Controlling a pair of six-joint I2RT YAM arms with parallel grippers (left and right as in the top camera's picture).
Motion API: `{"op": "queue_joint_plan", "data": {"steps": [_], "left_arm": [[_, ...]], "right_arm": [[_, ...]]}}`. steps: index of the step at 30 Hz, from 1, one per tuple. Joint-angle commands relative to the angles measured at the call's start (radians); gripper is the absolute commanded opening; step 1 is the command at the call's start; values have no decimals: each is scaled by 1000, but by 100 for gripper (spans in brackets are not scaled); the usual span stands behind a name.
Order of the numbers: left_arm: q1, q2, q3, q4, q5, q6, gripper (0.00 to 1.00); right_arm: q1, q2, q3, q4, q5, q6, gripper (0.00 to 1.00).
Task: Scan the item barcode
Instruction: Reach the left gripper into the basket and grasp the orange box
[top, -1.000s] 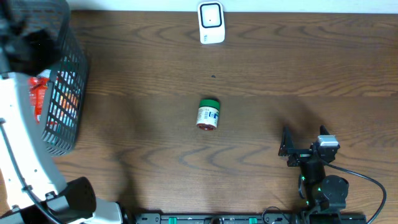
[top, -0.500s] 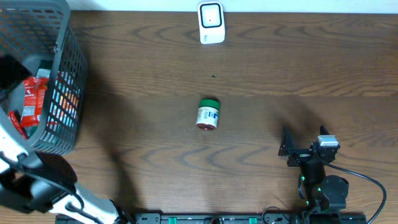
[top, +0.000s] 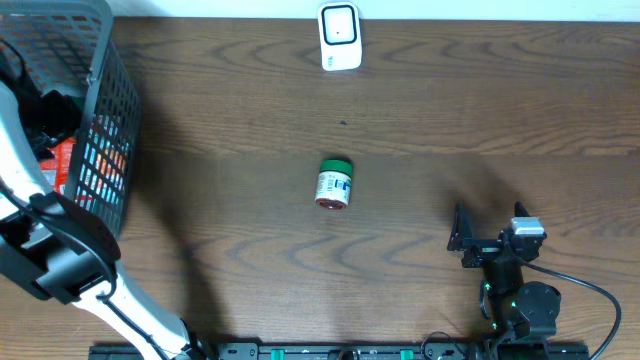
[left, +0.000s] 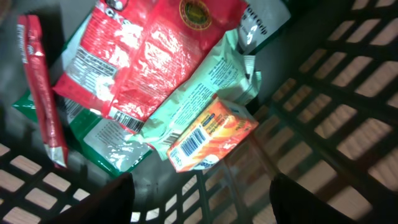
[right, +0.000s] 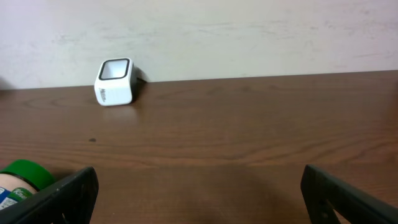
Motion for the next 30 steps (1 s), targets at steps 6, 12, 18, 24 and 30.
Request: {"op": "queue_joint_plan", "data": {"steps": [6, 12, 18, 24, 30], "left_arm": [[2, 55, -90, 72, -2, 13, 66], [-7, 55, -182, 142, -2, 13, 64], [-32, 55, -311, 268, -2, 13, 63], [-47, 55, -383, 322, -2, 13, 48], [-46, 16, -357, 307, -2, 12, 45]], "right_arm": [[-12, -3, -1, -3, -4, 11, 99], [-12, -3, -1, -3, -4, 11, 99], [-12, -3, -1, -3, -4, 11, 99], [-12, -3, -1, -3, -4, 11, 99], [-12, -3, -1, -3, -4, 11, 99]]}}
